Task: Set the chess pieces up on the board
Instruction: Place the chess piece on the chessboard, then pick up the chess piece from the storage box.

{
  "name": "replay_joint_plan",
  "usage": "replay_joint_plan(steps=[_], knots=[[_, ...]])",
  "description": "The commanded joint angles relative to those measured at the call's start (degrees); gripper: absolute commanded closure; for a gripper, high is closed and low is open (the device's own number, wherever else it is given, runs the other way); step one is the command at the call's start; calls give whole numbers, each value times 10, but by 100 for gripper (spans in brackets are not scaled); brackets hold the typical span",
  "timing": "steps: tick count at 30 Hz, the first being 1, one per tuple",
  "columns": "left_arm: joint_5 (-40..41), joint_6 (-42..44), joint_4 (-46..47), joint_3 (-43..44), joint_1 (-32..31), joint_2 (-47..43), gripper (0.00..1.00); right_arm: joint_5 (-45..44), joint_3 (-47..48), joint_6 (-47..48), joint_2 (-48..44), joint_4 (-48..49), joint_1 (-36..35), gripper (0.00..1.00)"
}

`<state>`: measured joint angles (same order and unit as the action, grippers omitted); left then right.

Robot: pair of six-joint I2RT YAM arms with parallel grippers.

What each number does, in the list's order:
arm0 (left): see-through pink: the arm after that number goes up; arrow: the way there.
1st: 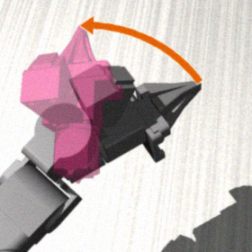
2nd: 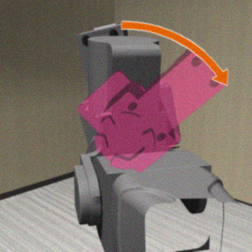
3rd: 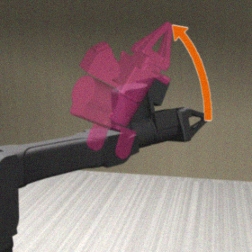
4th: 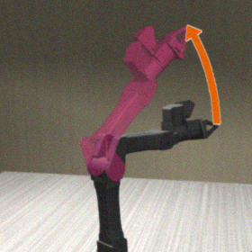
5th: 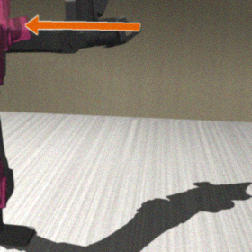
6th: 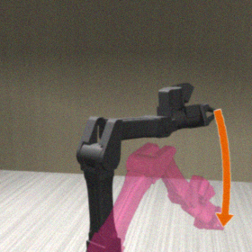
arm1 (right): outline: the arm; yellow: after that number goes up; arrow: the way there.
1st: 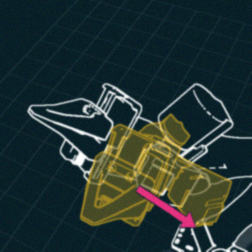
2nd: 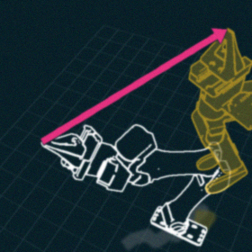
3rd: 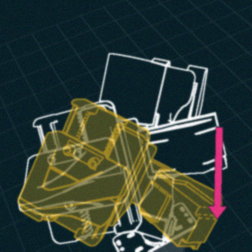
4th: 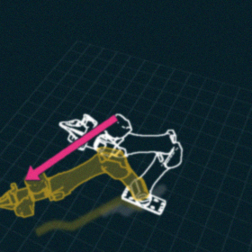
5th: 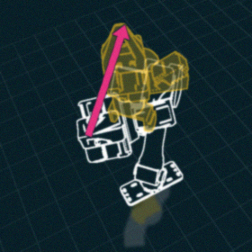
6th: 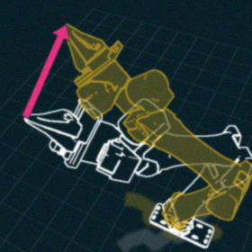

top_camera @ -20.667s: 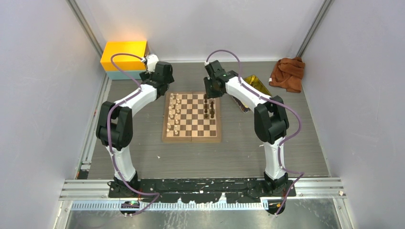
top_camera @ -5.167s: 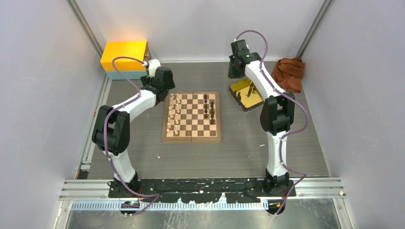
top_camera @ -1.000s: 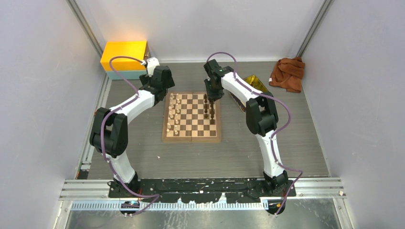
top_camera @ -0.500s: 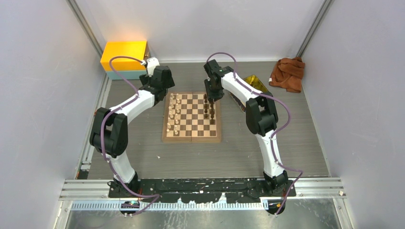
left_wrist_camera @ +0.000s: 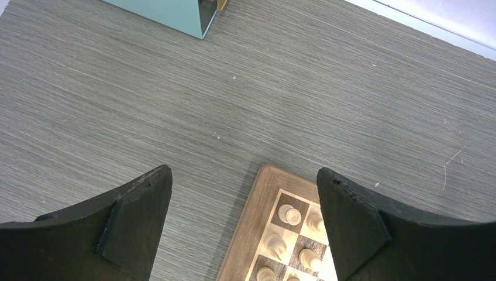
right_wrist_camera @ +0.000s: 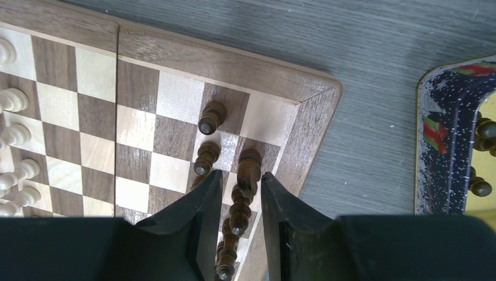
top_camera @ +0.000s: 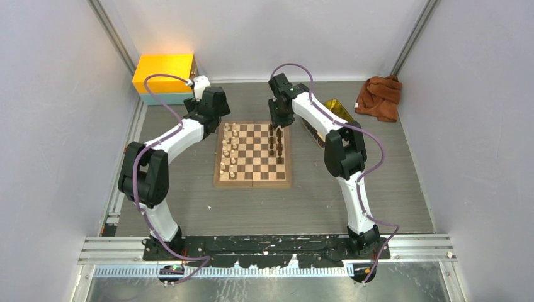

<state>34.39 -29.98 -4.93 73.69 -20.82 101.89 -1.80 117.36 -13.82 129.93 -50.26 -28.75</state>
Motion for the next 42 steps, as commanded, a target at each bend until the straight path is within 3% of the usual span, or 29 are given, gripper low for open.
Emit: replay_joint_plan(steps=[1, 7, 16, 26, 42], knots=[[6, -2, 25, 3, 2, -16, 6, 2, 38, 6, -22, -8, 1, 63], [7, -2, 24, 3, 2, -19, 6, -26, 43, 1, -63, 4, 13, 63], [9, 2, 23, 1, 2, -23, 6, -58, 19, -40, -115, 34, 106, 63], [7, 2, 25, 5, 2, -15, 6, -68, -17, -55, -104, 29, 200, 62], [6, 5, 28, 13, 2, -3, 6, -57, -39, -68, -53, 39, 240, 62]])
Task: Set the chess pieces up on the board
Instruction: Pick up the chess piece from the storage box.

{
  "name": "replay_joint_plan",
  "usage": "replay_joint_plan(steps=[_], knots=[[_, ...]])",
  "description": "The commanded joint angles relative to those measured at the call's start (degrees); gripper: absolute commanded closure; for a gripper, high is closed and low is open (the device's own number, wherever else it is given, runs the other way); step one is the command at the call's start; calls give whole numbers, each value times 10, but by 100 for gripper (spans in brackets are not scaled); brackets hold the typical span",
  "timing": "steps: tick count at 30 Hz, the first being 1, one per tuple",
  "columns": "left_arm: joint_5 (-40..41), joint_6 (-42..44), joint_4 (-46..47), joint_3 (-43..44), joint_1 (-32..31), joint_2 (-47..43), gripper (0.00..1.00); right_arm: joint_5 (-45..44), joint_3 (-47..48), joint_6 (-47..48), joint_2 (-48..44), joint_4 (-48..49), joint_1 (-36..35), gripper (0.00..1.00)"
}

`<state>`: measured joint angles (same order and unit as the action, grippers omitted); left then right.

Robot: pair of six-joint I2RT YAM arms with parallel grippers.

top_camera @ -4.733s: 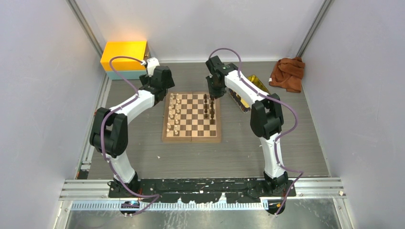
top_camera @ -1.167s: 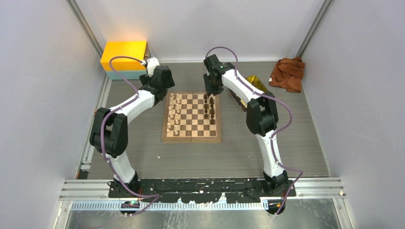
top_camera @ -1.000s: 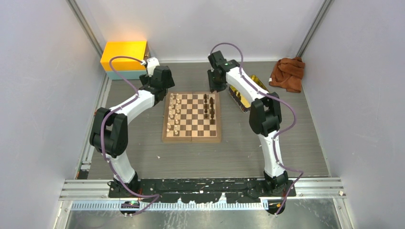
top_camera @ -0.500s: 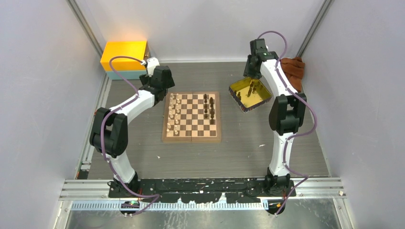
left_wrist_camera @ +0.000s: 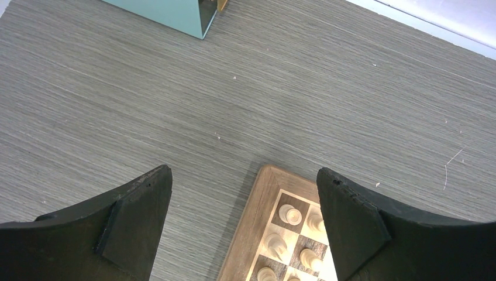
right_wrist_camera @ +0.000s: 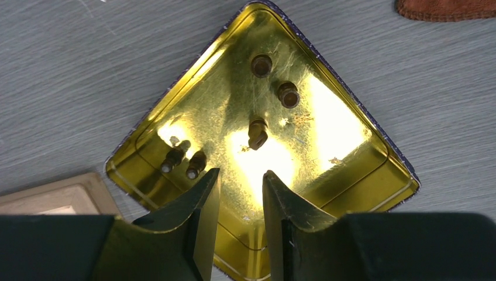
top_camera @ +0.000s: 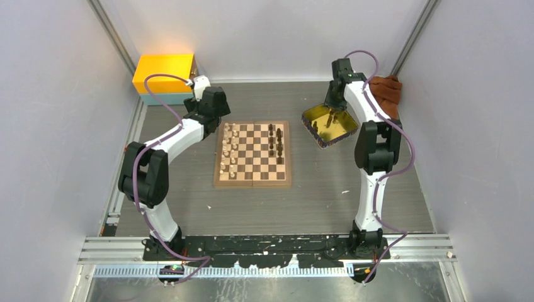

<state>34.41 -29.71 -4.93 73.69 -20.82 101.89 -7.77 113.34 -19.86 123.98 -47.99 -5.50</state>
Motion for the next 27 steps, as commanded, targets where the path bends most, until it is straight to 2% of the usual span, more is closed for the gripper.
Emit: replay_joint_plan(steps=[1, 27], knots=[[6, 3, 29, 13, 3, -2, 6, 4, 1, -9, 11, 17, 9, 62], [9, 8, 28, 12, 3, 6, 6, 22, 12, -14, 58, 27, 22, 62]])
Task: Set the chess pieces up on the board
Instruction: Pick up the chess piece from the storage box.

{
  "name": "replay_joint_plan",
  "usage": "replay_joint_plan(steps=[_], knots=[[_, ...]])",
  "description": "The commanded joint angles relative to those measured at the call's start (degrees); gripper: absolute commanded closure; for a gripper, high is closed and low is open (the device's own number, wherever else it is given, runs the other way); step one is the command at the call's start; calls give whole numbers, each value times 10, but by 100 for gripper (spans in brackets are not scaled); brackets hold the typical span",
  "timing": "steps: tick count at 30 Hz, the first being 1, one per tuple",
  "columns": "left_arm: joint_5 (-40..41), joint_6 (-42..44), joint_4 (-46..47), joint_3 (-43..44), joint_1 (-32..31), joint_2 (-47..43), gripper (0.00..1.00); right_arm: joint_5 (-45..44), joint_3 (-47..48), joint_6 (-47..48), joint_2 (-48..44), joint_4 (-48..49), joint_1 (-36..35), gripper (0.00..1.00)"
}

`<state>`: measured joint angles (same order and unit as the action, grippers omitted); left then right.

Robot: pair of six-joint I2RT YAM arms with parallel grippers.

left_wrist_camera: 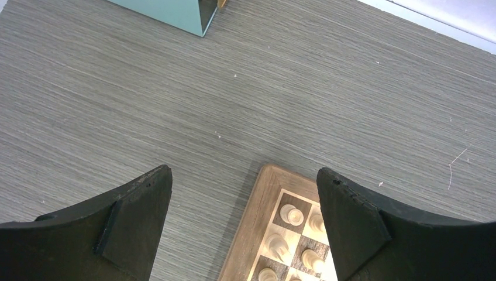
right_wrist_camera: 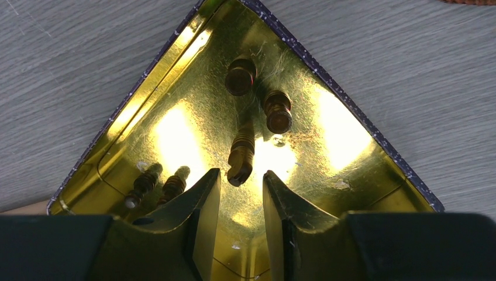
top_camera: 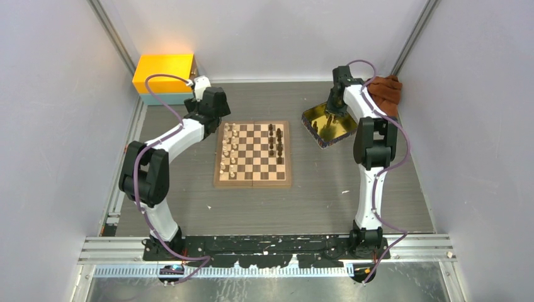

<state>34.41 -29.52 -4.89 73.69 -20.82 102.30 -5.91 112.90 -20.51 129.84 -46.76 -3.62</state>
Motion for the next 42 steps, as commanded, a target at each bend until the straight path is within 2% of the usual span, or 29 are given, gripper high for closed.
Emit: replay_joint_plan(steps=[1, 17, 22, 26, 31, 42], knots=[[9, 6, 28, 12, 3, 2, 6, 5, 16, -8, 0, 16, 2, 61], [8, 4, 29, 12, 7, 8, 6, 2, 28, -7, 13, 15, 4, 66], [7, 4, 30, 12, 8, 9, 6, 4, 29, -7, 15, 15, 5, 74], [6, 3, 30, 12, 9, 9, 6, 3, 28, -7, 11, 18, 5, 87], [5, 1, 29, 12, 9, 7, 6, 1, 28, -1, 0, 19, 5, 99], [2, -2, 27, 9, 9, 0, 6, 5, 19, 18, -41, 26, 4, 99]])
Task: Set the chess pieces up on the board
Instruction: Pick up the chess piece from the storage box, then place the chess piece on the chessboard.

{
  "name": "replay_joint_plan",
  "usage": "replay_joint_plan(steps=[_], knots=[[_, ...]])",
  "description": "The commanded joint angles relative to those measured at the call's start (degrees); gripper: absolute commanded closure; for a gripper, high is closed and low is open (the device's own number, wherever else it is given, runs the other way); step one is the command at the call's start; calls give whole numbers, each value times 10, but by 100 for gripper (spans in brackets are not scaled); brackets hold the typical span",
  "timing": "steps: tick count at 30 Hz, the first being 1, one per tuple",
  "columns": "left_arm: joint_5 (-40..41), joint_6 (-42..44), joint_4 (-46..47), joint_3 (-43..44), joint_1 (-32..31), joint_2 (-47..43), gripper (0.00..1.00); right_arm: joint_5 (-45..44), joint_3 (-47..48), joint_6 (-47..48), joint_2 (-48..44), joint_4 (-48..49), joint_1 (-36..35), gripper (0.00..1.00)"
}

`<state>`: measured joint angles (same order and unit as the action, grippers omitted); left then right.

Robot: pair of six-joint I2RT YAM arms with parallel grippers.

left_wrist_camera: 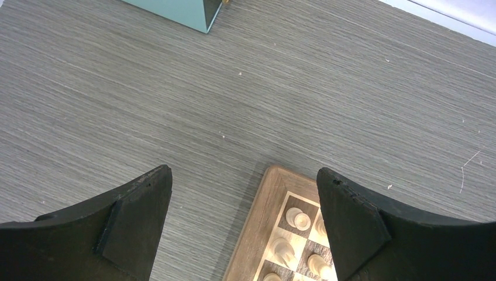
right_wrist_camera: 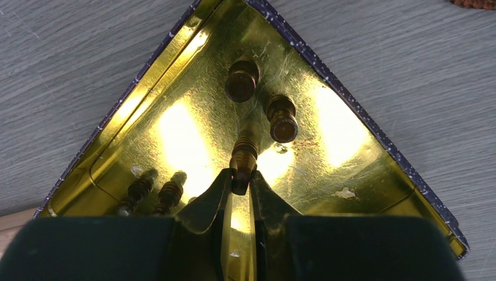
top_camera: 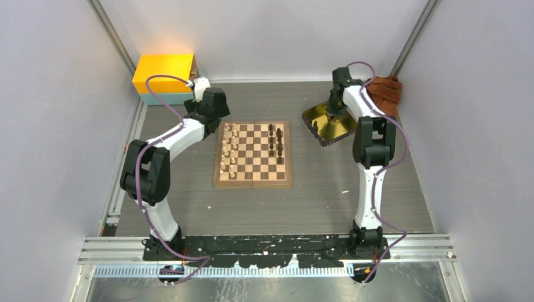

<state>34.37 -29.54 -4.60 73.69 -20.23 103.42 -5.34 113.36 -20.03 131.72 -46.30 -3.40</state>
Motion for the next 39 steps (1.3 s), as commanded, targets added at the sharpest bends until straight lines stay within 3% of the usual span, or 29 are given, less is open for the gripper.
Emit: replay_joint_plan(steps=[1, 21, 39], knots=[[2, -1, 24, 9, 2, -12, 6, 0, 14, 14, -64, 23, 1, 99], [0, -6, 23, 9, 2, -21, 6, 13, -16, 29, -129, 22, -18, 99], [-1, -14, 23, -10, 1, -52, 6, -53, -270, 29, -396, -20, -232, 99]])
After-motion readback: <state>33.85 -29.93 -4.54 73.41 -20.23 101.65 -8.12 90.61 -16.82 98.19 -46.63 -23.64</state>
